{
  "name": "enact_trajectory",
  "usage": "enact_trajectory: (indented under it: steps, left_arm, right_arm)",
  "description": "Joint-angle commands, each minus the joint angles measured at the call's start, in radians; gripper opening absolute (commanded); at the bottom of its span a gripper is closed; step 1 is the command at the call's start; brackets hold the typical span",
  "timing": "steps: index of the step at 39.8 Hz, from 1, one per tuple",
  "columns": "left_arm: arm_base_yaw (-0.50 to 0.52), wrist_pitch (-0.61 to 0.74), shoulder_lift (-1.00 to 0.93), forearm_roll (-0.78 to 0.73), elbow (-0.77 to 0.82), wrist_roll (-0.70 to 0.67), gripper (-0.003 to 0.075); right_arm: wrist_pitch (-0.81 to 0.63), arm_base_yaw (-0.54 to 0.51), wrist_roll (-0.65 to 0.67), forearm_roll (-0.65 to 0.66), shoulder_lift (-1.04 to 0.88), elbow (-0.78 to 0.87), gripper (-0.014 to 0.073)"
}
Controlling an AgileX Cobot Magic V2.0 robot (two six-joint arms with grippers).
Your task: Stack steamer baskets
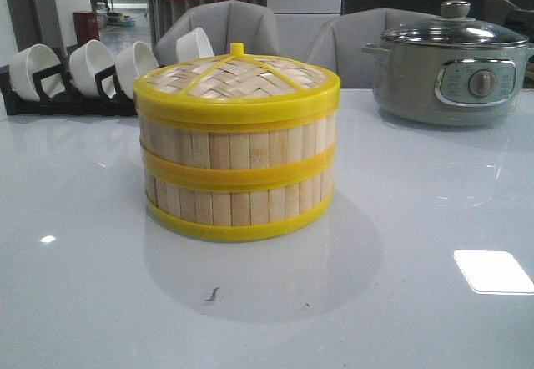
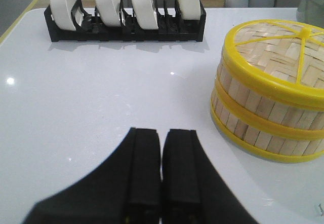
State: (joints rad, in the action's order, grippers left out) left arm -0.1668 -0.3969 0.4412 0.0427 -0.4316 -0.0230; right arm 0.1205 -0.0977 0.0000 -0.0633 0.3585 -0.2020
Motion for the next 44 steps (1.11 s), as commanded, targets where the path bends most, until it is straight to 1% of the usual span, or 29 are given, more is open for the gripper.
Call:
enact_trajectory:
  steps: [1,31,35,44]
  left_arm:
    - [-0.008,0.092,0.003,0.009,-0.029,0.003,0.0087]
    - [-0.008,0.092,0.003,0.009,-0.029,0.003,0.0087]
    - [-0.008,0.099,0.003,-0.076,-0.029,0.003,0.0087]
    - [-0.008,0.109,0.003,-0.084,-0.028,0.003,0.0087]
  right_arm:
    - [-0.079,-0.007,-0.013,-0.001,0.003,-0.03,0.0039]
    - [-0.079,-0.007,-0.013,-0.001,0.003,-0.03,0.0039]
    - [-0.079,-0.007,-0.013,-0.001,0.003,-0.03,0.0039]
    - [-0.079,-0.007,-0.013,-0.001,0.003,-0.03,0.0039]
